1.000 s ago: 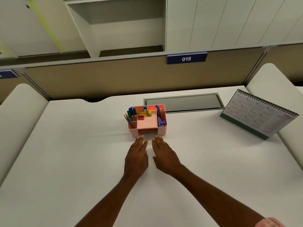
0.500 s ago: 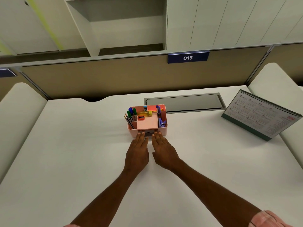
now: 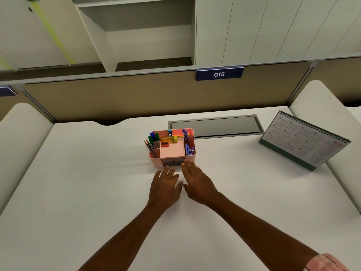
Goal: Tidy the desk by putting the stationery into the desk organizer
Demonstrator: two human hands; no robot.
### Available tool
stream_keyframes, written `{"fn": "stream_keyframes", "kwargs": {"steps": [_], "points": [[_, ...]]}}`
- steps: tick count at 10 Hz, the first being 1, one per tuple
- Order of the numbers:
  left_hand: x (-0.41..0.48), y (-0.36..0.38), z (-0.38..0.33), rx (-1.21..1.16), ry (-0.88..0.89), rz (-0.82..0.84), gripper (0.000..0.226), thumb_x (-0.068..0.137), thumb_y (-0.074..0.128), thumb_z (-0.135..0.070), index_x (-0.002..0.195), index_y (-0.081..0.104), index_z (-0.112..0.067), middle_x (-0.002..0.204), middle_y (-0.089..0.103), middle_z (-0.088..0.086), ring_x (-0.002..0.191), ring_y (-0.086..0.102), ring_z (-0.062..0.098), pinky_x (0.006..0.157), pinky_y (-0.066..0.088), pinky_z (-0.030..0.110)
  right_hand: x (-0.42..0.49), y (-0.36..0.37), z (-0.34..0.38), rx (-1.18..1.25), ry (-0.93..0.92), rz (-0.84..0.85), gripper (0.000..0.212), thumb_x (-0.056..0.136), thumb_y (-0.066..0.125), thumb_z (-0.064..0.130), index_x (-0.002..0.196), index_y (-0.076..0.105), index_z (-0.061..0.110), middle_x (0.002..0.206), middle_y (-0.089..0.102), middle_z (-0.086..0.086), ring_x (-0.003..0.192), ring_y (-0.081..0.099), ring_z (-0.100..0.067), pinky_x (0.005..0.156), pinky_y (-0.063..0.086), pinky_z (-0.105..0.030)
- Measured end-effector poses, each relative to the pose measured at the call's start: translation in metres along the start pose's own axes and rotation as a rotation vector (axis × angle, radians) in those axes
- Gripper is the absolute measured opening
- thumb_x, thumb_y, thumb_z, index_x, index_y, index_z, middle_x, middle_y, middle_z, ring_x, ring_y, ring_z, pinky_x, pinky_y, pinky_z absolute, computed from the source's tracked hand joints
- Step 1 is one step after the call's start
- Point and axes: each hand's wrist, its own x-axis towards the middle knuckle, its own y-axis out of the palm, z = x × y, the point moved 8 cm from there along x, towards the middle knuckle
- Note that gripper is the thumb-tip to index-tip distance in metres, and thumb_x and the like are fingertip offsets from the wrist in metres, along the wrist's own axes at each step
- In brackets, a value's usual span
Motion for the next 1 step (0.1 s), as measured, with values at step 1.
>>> {"fn": "stream_keyframes", "kwargs": {"steps": [1], "points": [[0.0059,-0.0012,-0.0134,-0.08,0.002,0.085,0.05,0.099,0.055,-0.055,0.134,0.07,-0.023,0.14,0.067,-0.002,0.134,0.059,0.019,0.123,0.033,0.042,-0.0071,-0.0176,-0.0092,-0.004,0.003,0.051,0.078,0.105,0.055,0.039,0.164,0.009,0.018,0.172,0.009,-0.005,0.159,0.01,-0.025,0.127,0.017,-0.04]]}}
